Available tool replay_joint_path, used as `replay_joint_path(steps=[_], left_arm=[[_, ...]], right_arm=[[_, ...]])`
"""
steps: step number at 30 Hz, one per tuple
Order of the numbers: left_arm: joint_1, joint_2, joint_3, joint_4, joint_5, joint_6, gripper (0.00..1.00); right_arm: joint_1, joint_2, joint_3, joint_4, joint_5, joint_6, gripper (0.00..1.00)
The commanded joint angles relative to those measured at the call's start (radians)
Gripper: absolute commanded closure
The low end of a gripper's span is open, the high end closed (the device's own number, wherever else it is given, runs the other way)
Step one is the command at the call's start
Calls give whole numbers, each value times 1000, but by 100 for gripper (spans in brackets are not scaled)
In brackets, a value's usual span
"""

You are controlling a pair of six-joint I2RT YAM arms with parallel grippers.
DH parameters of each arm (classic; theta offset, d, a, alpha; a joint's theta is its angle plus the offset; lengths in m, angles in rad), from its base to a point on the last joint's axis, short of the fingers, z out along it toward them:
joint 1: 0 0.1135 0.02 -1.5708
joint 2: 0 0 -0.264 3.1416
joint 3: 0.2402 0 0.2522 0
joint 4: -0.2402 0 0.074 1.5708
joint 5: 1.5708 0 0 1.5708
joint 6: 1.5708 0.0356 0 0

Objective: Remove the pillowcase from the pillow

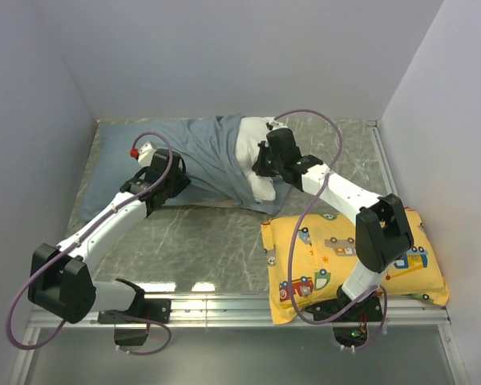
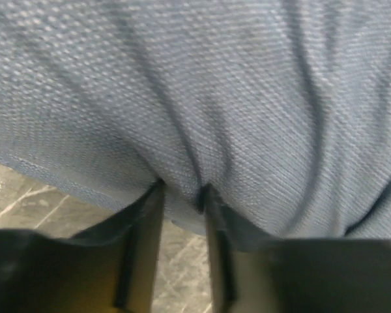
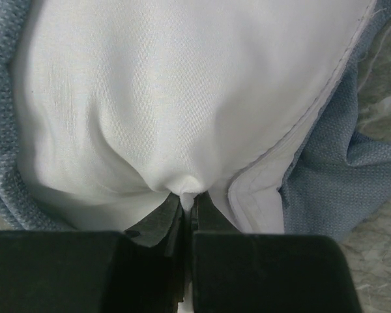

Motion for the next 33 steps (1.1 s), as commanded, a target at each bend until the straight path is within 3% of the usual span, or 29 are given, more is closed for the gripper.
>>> replay_joint_path(steps=[1,2,6,13,19,22,23,26,33], left_arm=[[-4,2,-17,62,-62,-48,66],[-4,4,-16,57,-74,-51,76],[-4,1,3,10,-151,-48,100],[42,-82,15,-55,-222,-1,100],[220,-111,47,-105,-216,75,100],[373,-138,49,-111,-191,113,100],[471,-147,43,-105,-141,121,100],[615,-153,26,-85,-72,128,100],[634,-176,-46,23,195,151,100]], right_arm=[[5,9,69,-21,-3,-13,100],[5,7,75,-29,1,-17,100],[-8,4,101,-52,31,-33,100],[-126,-34,88,-37,5,-14,100],[-260,-103,55,-27,-4,26,100],[-320,-114,51,-34,-4,39,100],[-330,-116,49,-35,-4,50,100],[-368,-134,37,-24,-9,61,100],[-342,-163,-81,69,-124,72,100]])
